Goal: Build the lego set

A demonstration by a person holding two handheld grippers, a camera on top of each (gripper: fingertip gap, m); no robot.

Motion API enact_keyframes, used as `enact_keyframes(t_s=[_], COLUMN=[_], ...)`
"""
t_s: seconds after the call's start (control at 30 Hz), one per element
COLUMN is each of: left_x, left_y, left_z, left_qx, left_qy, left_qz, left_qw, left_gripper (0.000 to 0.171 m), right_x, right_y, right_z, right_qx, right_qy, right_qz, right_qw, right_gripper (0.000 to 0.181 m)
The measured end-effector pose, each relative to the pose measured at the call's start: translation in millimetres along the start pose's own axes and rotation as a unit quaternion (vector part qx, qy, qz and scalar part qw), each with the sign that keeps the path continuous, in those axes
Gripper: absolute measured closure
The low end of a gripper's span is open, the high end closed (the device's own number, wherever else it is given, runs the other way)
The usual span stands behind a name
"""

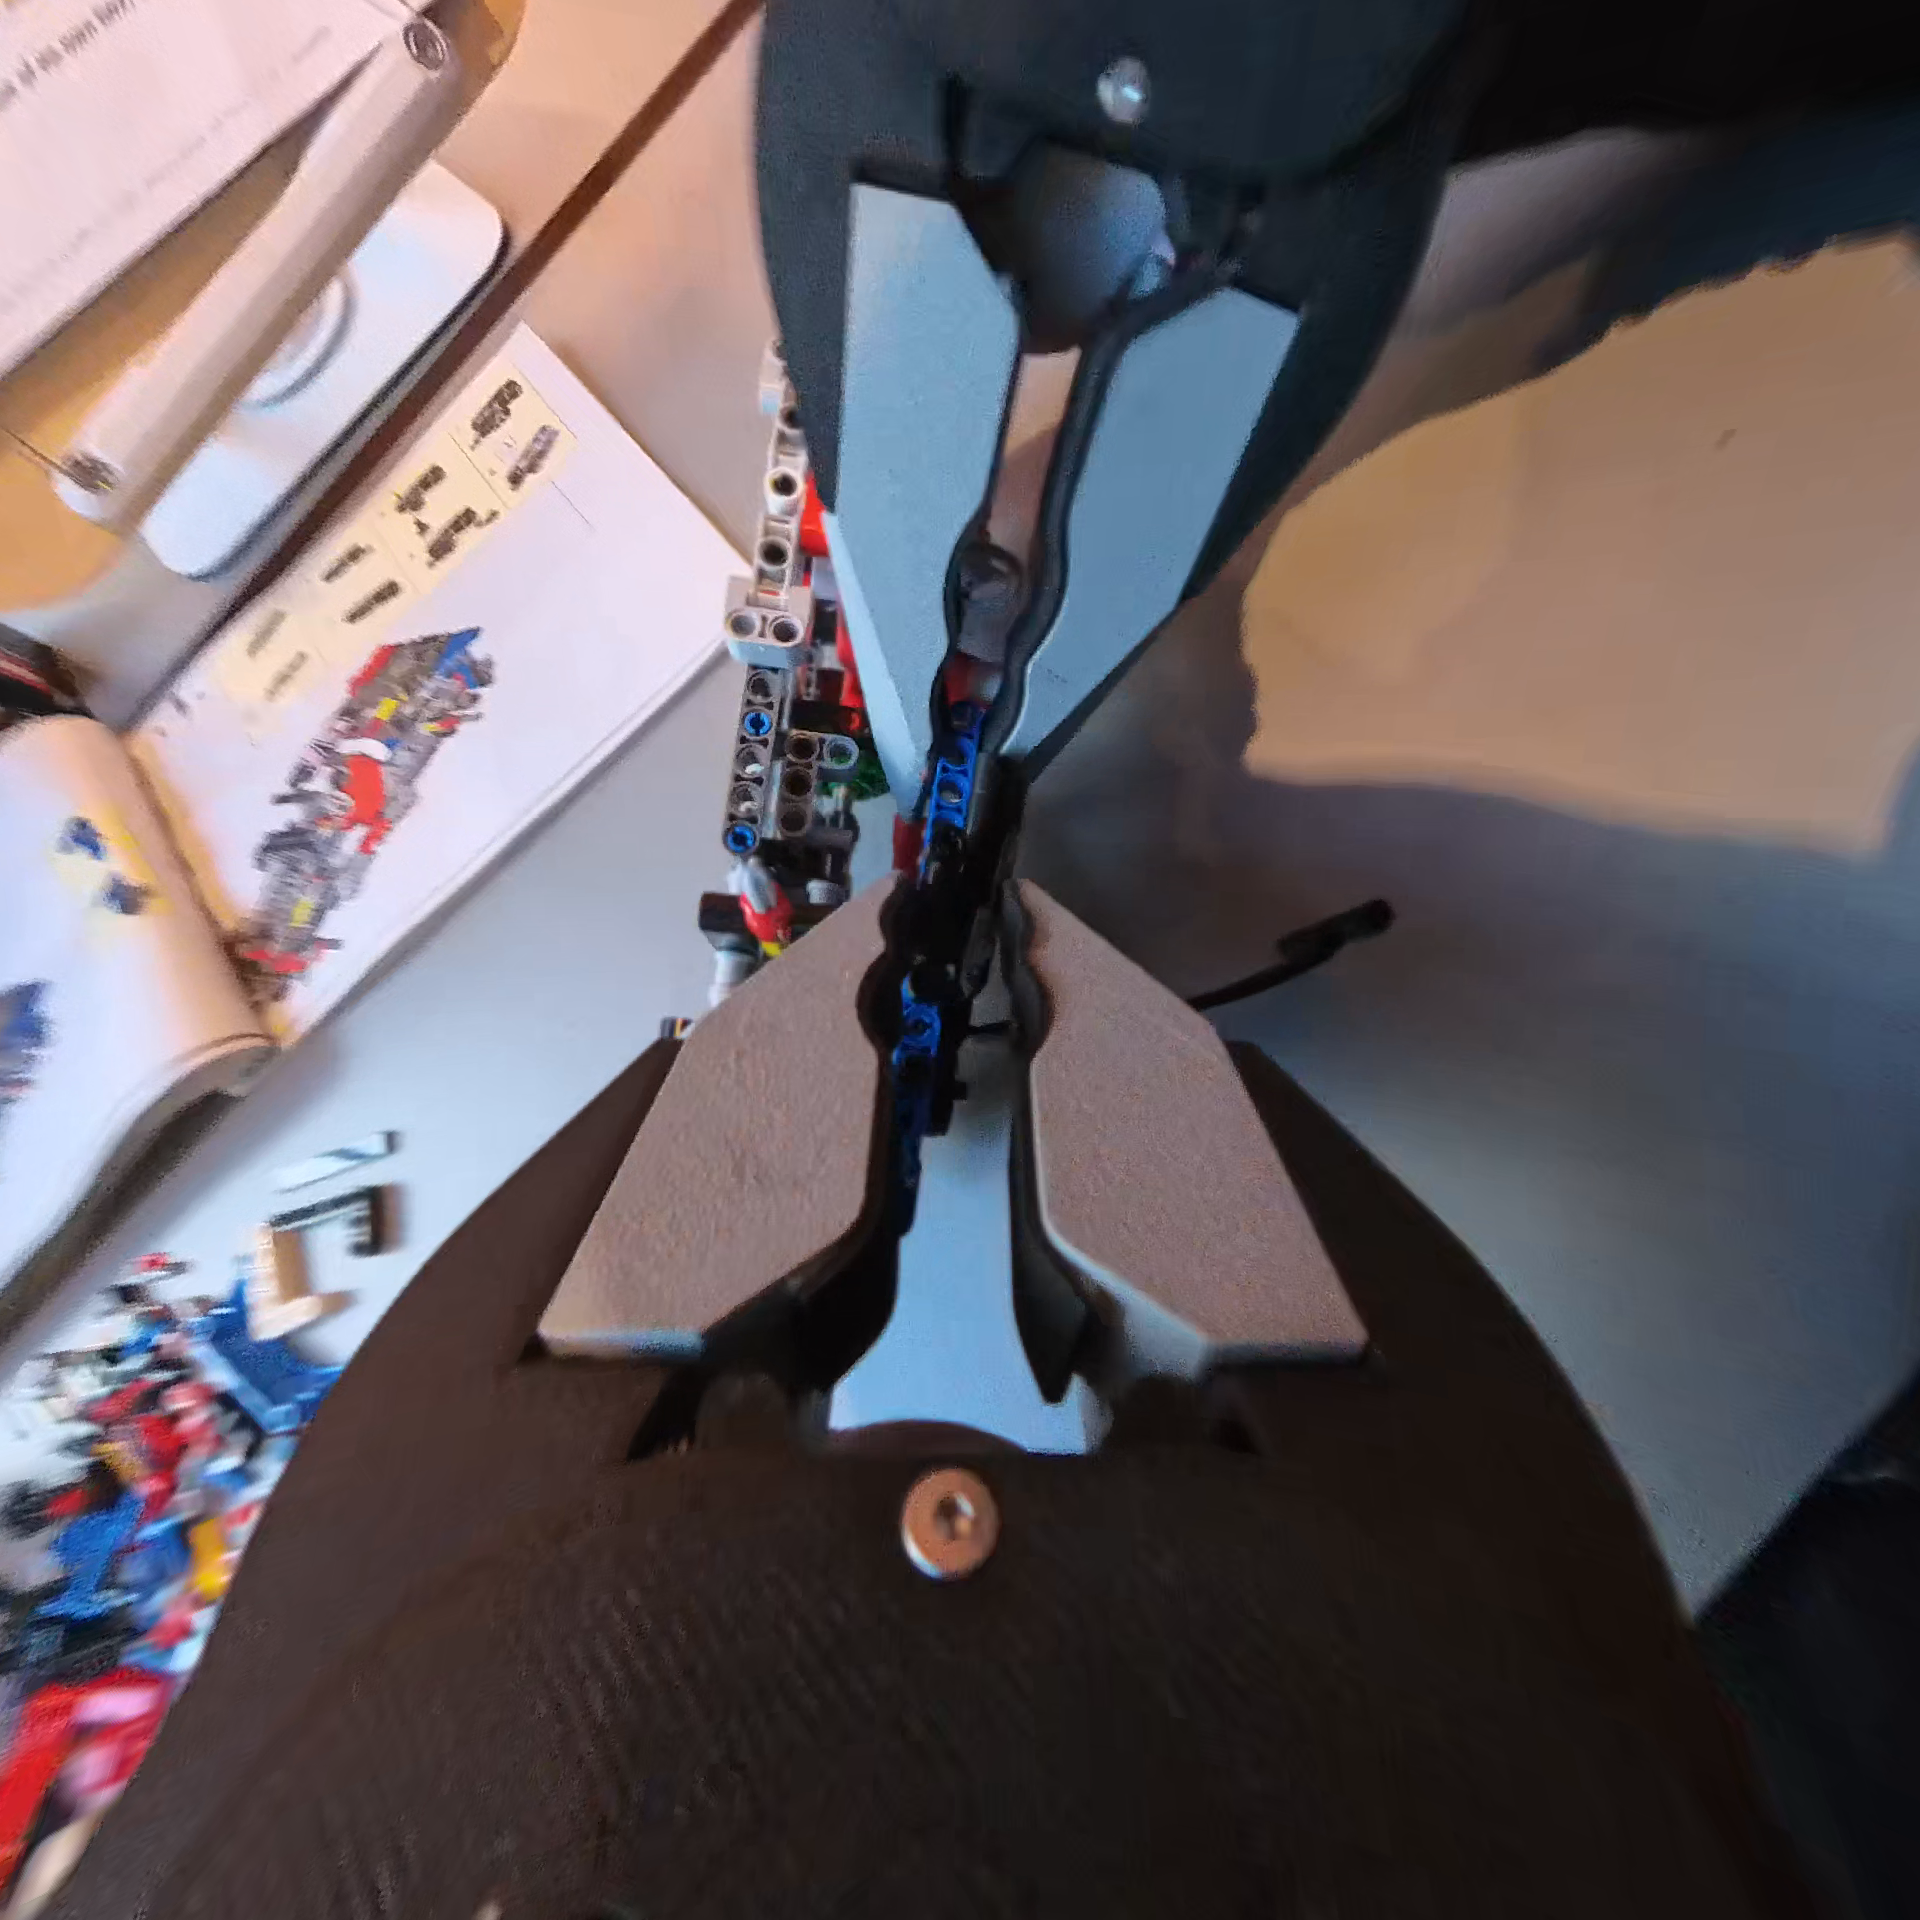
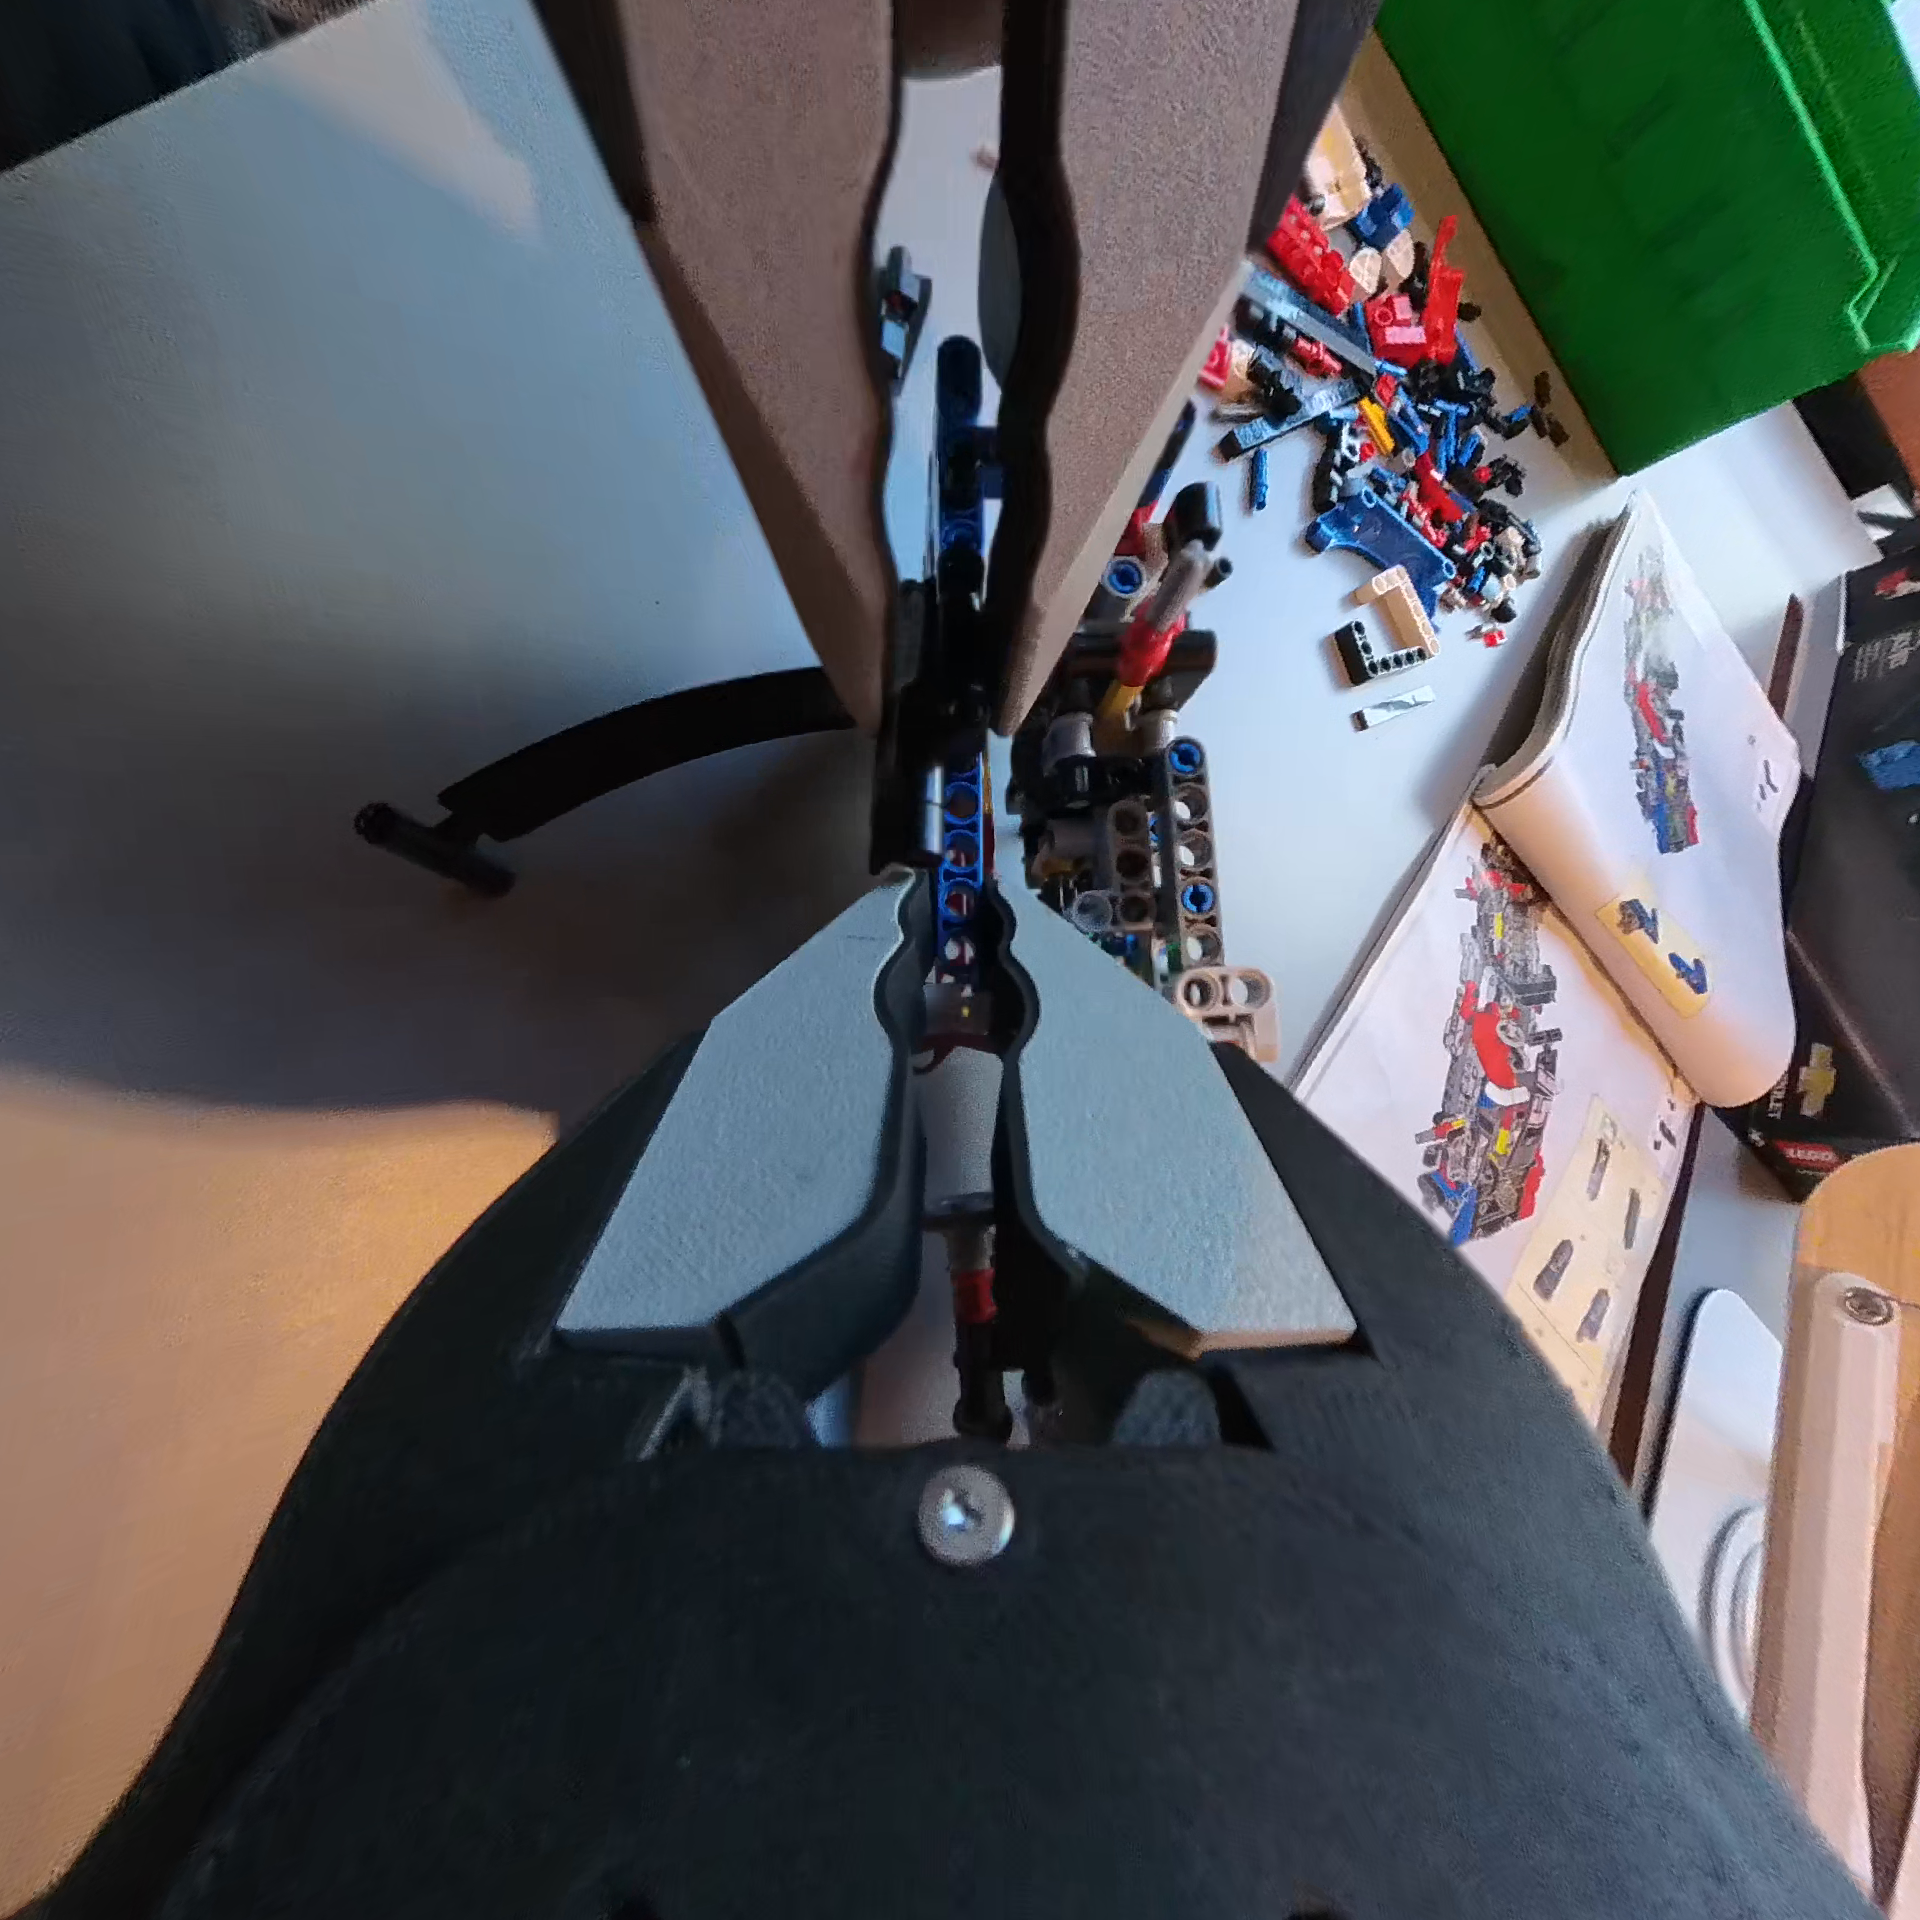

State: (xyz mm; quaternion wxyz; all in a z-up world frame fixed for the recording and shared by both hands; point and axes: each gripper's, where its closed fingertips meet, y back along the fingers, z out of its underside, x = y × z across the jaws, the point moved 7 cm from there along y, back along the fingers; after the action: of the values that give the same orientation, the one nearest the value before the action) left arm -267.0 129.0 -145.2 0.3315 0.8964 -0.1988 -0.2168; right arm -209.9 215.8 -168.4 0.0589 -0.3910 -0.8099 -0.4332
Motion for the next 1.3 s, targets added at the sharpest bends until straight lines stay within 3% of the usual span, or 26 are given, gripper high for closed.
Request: enact_keyframes(t_s=[0.07, 0.2, 0.27, 0.33, 0.37, 0.53, 0.9, 1.3], left_x=[-2.2, 1.0, 1.6, 4.2, 7.3, 9.6, 7.7, 20.5], left_y=[1.4, 0.5, 5.2, 7.7, 6.0, 8.2, 7.9, 9.6], left_z=[-0.2, 0.2, -4.5, -7.5, -6.7, -5.8, -0.2, 8.0], left_qx=[0.012, 0.024, 0.059, 0.072, 0.068, 0.064, 0.038, 0.067], left_qy=[0.035, 0.016, 0.011, -0.010, -0.023, -0.012, -0.017, -0.185], left_qz=[0.014, -0.008, -0.025, -0.041, -0.037, -0.040, -0.027, -0.108], left_qw=[0.999, 1.000, 0.998, 0.997, 0.997, 0.997, 0.999, 0.974], left_gripper=[0.160, 0.159, 0.156, 0.164, 0.171, 0.160, 0.167, 0.169], right_x=[0.6, -0.5, -1.5, -3.9, -4.5, -3.3, -5.8, -8.9], right_y=[0.5, -0.5, -1.0, -1.8, -2.3, -1.7, -2.8, -3.3], right_z=[-0.4, -0.7, -2.0, -4.1, -4.9, -3.9, -5.6, -8.8], right_qx=[0.002, -0.008, -0.006, -0.004, -0.003, -0.001, -0.006, -0.010], right_qy=[-0.007, -0.005, -0.009, -0.004, -0.004, -0.011, -0.004, 0.004], right_qz=[-0.001, 0.000, -0.006, -0.010, -0.011, -0.016, -0.008, -0.004], right_qw=[1.000, 1.000, 1.000, 1.000, 1.000, 1.000, 1.000, 1.000], right_gripper=[0.177, 0.177, 0.177, 0.177, 0.177, 0.177, 0.178, 0.177])
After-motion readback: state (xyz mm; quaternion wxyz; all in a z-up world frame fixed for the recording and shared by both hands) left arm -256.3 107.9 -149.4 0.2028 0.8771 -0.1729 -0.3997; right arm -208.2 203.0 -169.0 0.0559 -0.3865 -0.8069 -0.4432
